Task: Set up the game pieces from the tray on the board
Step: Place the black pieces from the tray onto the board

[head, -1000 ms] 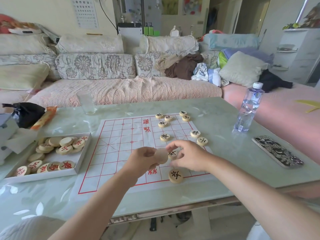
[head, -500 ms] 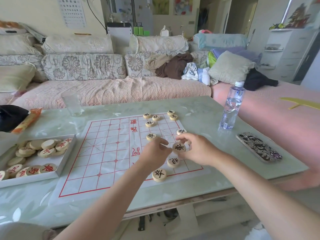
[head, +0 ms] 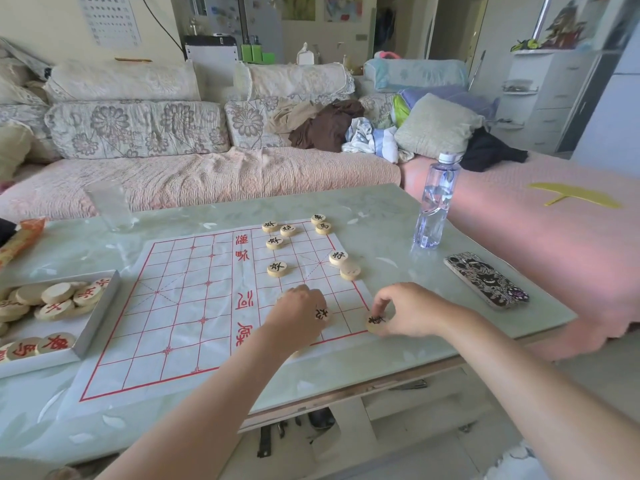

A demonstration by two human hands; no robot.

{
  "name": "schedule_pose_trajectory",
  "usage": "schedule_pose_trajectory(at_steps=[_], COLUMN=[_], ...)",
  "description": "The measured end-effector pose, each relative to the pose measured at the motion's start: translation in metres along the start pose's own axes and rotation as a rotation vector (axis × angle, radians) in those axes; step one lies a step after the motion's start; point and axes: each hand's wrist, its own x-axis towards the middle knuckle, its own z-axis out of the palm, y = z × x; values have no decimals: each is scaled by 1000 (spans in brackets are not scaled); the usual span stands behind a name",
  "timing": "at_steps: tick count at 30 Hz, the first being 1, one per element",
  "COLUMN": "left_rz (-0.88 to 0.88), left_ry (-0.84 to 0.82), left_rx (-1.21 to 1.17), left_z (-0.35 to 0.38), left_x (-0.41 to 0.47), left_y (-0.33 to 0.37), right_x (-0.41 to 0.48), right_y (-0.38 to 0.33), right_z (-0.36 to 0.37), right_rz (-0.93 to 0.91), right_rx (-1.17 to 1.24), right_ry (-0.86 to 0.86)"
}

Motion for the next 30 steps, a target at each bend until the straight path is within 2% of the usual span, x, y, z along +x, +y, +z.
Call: schedule_pose_trajectory(at_steps=[4, 9, 15, 23, 30], left_rz=[19, 69, 59, -93, -296], left_ry=[11, 63, 169, 199, 270], left_rx=[4, -32, -40, -19, -17], left_z=[2, -7, -37, -90, -135], left_x=[-1, -2, -11, -45, -79], left_y=[-1, -11, -48, -141, -230], right_x=[1, 10, 33, 64, 90], right_y=[-8, -36, -94, -197, -282], right_z=[-4, -2, 13, 51, 105], right_rz=[-19, -85, -195, -357, -473], right_rx=[-89, -52, 4, 90, 145], right_ry=[6, 95, 85, 39, -43])
